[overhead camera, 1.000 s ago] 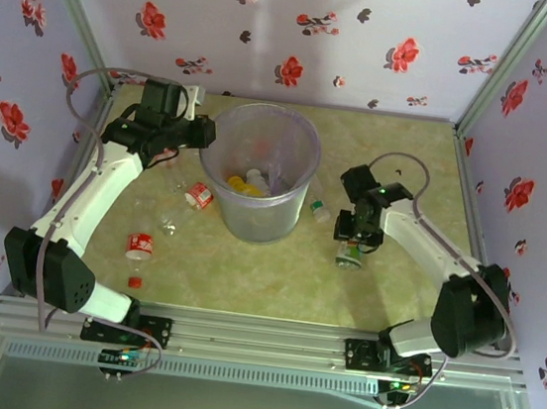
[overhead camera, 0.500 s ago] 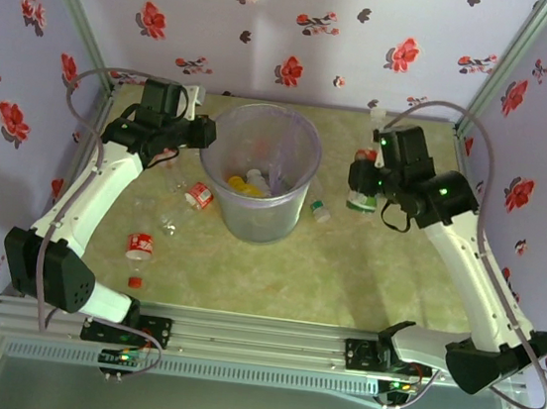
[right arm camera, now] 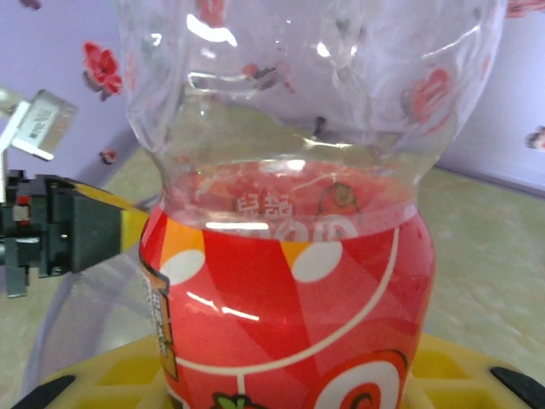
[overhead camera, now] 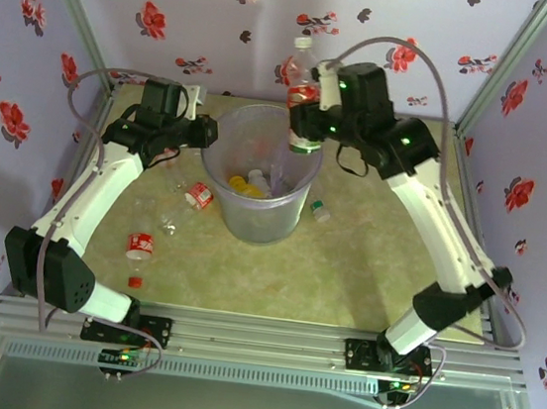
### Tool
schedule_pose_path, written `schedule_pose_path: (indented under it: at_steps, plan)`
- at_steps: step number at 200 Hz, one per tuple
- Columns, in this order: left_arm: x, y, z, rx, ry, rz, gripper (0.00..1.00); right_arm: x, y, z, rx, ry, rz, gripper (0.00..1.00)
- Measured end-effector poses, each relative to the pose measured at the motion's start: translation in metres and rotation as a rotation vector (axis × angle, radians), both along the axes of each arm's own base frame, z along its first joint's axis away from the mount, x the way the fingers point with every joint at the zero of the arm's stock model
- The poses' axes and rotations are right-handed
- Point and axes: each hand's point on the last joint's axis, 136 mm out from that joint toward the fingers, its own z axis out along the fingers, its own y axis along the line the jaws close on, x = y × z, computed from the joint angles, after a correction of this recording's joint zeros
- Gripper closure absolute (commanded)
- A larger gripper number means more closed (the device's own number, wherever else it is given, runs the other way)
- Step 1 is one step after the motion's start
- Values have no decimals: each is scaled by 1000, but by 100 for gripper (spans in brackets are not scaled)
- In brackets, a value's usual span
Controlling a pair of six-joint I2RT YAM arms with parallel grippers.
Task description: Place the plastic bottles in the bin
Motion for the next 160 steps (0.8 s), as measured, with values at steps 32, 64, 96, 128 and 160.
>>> schedule_pose_path:
  at_steps: [32,64,96,128,160]
  plan:
    - [0,-3,1,-12,-4,-13,100,5,39,-33,-33,83,84,56]
    - [-1,-5,2,-20,-3,-23,100,-4,52,-74,-102,210,133,56]
    - [-1,-6,2,-28,-4,-28,100,-20,51,-104,-172,321,159,56]
    - [-1,-9,3,-38,-7,-38,100,-36,44,-127,-247,416,172,56]
    - [-3,-12,4,-50,-6,-51,100,-45,36,-155,-337,512,176,56]
